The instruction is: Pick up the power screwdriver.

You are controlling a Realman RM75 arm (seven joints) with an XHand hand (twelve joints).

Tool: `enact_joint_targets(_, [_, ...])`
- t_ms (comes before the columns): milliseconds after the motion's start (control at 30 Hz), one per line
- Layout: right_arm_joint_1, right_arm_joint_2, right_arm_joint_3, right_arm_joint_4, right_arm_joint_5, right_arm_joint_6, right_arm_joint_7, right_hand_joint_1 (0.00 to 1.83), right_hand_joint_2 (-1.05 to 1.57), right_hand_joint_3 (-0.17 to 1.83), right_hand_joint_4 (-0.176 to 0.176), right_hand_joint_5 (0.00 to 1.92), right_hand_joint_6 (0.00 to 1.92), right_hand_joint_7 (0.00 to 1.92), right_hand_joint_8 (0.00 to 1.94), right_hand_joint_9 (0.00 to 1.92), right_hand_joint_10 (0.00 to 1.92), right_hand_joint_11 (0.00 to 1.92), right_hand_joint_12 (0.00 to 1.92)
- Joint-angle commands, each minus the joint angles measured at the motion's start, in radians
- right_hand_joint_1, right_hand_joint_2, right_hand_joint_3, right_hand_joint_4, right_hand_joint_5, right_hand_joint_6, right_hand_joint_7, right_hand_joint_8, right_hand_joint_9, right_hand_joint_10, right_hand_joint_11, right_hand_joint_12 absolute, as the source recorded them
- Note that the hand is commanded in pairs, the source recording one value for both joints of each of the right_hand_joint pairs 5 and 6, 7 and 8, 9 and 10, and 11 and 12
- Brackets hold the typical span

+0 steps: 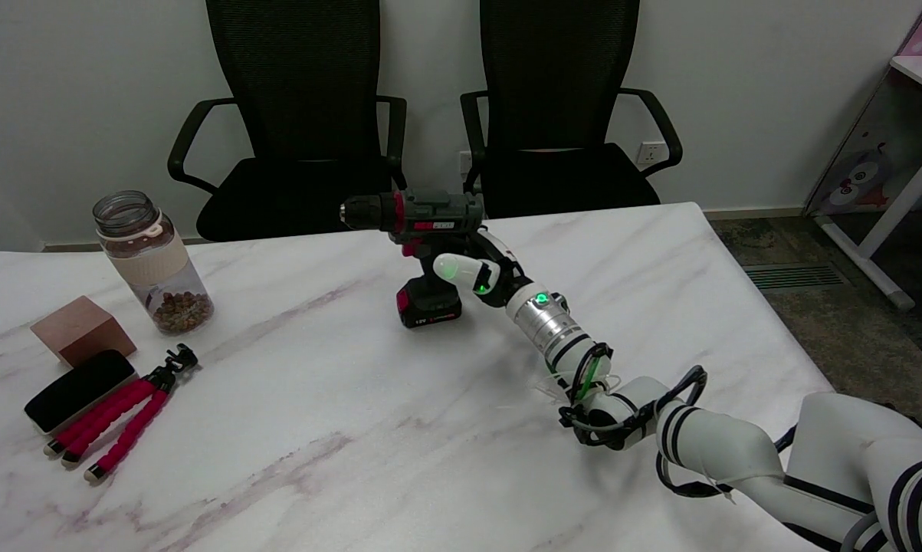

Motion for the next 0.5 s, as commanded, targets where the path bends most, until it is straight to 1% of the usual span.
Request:
enact_joint_targets(33, [0.003,-0.012,-0.001,-0.002,-0.003,-0.007,0.035,0.86,-0.40,1.02,0.176,0.42,0.42,0.42,0.42,0.24,0.24,0.29,0.29])
enact_joint_targets(500, [0.010,-0.012,-0.002,-0.001,-0.009,-0.004,0.036,0.86,-0.37,0.98,0.176,0.42,0.42,0.42,0.42,0.23,0.23,0.27,0.27])
